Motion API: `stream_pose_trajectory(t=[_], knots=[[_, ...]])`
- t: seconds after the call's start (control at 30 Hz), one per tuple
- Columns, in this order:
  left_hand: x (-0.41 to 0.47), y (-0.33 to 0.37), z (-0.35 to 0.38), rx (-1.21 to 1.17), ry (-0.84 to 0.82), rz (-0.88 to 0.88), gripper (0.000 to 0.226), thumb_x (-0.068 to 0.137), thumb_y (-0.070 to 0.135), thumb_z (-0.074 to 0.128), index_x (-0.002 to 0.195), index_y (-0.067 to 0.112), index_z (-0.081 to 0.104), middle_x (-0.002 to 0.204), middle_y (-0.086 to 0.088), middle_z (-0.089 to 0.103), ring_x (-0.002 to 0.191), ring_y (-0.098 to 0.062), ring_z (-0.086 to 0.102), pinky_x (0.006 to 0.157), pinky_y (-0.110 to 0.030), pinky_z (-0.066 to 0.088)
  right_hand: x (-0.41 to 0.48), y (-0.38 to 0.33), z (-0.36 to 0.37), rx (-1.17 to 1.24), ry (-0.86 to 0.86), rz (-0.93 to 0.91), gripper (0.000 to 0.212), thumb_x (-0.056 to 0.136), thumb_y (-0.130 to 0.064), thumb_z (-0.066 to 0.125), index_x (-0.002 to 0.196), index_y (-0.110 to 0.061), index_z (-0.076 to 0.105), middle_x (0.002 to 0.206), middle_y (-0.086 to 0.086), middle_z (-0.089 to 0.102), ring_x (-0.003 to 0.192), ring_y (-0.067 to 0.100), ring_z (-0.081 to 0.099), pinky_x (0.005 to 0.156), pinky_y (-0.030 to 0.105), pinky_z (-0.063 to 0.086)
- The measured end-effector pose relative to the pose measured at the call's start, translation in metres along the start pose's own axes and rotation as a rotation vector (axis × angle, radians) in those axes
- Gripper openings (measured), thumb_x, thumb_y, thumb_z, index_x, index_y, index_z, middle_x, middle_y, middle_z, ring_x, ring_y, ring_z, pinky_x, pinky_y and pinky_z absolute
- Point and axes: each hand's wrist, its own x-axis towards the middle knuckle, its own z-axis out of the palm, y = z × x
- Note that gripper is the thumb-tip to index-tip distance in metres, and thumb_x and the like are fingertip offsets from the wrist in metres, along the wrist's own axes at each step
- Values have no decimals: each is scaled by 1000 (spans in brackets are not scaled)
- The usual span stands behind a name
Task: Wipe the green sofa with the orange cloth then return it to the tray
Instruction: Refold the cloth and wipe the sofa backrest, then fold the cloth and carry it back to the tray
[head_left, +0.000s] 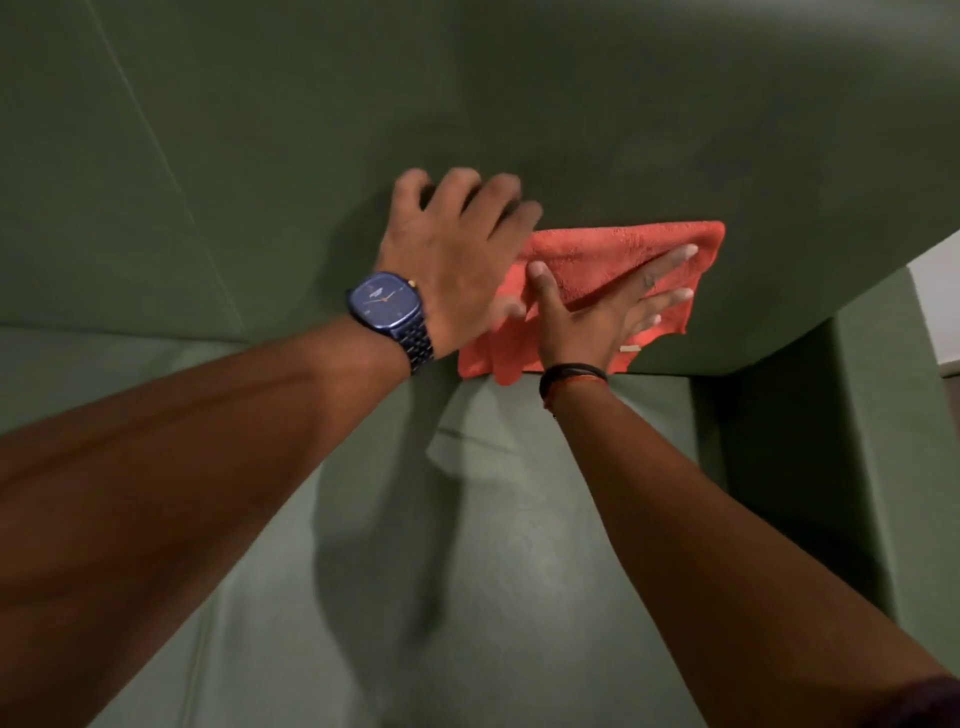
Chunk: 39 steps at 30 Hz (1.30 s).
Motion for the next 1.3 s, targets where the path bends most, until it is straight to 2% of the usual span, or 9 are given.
stream_pose_trajectory(t=[0.1,0.27,0.4,0.5,0.67,0.73,0.83,1.13,1.3], knots=[[16,7,-1,37,53,-82,23,77,30,65,96,18,61,101,-5,61,96,-31,52,85,-46,39,6,-5,-13,-86,47,-97,138,51,-56,85,148,-25,-8,151,31,-15,139,49,-4,108,65,7],[20,13,2,11,48,-85,4,79,16,62,79,16,66,88,-3,61,90,-31,51,78,-46,40,36,-3,-51,-485,136,-426,120,49,-61,81,147,-25,22,153,27,11,139,49,7,100,73,19],[16,21,3,-90,16,-50,9,76,6,60,79,15,60,74,-2,66,85,-30,51,76,-42,38,50,2,-73,-714,156,-782,54,64,-32,80,113,-18,63,138,29,42,132,51,28,105,67,24],[12,21,-4,-178,-16,-62,11,77,5,61,83,13,57,79,-6,66,86,-32,52,76,-44,36,52,-3,-83,-782,181,-995,3,77,-13,68,79,-12,66,123,26,58,124,49,42,102,62,34],[-3,-6,-53,-224,56,-123,10,75,3,63,80,10,58,77,-13,64,81,-35,54,70,-47,39,35,-52,-93,-783,-67,-1204,7,76,-1,64,81,-5,62,103,21,67,116,41,54,103,51,36],[-12,-27,-78,-214,65,-136,10,78,6,61,86,11,60,82,-12,64,84,-35,54,72,-46,39,20,-91,-89,-727,-236,-1187,17,65,7,66,78,-2,58,81,23,64,88,41,62,83,42,44],[-32,-70,-128,-184,50,-166,17,79,9,61,95,13,63,90,-10,63,88,-34,53,73,-43,42,-15,-160,-79,-720,-396,-1195,25,58,9,66,77,-2,55,69,21,57,62,39,55,60,42,36],[-183,-220,-322,-81,66,-428,8,70,10,70,76,9,65,74,-12,64,71,-34,58,59,-40,48,-194,-351,2,-514,-680,-1497,44,55,13,77,96,2,65,85,21,69,70,37,66,60,38,53],[-338,-299,-424,23,34,-679,14,82,23,57,91,12,61,88,-8,67,86,-31,57,73,-39,44,-367,-430,72,-373,-799,-1735,41,55,13,76,93,-2,69,82,15,71,69,33,67,61,39,58]])
